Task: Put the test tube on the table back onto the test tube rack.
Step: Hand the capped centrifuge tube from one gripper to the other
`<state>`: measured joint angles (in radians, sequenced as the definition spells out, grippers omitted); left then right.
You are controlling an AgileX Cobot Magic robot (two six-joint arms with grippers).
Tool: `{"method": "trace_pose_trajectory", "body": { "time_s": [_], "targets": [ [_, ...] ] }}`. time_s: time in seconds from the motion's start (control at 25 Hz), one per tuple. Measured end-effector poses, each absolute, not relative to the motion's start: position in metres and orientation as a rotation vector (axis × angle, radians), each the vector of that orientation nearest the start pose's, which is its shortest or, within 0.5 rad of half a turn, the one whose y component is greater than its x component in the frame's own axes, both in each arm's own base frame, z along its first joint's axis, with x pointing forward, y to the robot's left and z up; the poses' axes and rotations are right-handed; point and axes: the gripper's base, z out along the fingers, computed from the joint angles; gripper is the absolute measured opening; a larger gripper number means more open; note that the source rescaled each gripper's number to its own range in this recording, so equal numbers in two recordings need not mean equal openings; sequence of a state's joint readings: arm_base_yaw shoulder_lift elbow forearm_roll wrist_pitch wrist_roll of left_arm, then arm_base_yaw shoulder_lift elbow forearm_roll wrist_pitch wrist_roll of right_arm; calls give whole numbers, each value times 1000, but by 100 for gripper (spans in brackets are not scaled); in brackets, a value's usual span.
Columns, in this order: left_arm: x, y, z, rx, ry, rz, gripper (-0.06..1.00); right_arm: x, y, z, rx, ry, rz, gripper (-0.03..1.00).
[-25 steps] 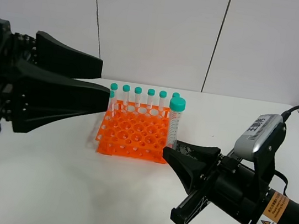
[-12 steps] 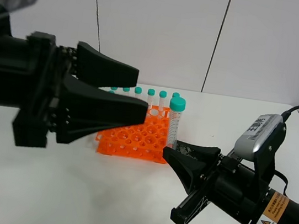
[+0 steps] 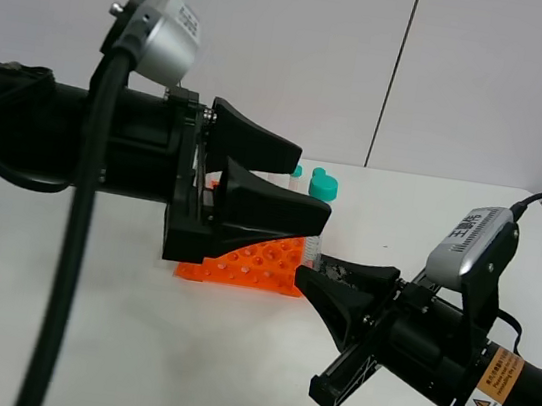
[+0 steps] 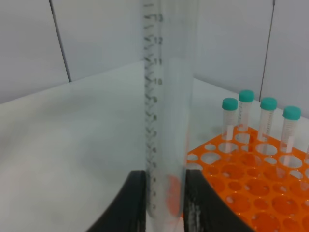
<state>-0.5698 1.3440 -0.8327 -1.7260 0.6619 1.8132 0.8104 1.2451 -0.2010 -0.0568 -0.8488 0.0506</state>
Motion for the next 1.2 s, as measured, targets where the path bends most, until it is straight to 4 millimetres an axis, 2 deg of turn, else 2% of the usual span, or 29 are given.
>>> {"method": "trace_pose_trajectory", "body": {
  "time_s": [0.28,0.72,1.04,1.2],
  "targets": [
    [219,-207,298,1017,1651,-978,75,134,147,201,-695,1569,654,3],
    [223,-211,298,1022,1649,-981,75,134,147,203,-687,1551,660,3],
    [223,-211,298,1023,1648,-983,60,134,147,203,-687,1551,660,3],
    [223,-211,298,1023,1647,-984,41,134,147,203,-687,1551,660,3]
  ]
}}
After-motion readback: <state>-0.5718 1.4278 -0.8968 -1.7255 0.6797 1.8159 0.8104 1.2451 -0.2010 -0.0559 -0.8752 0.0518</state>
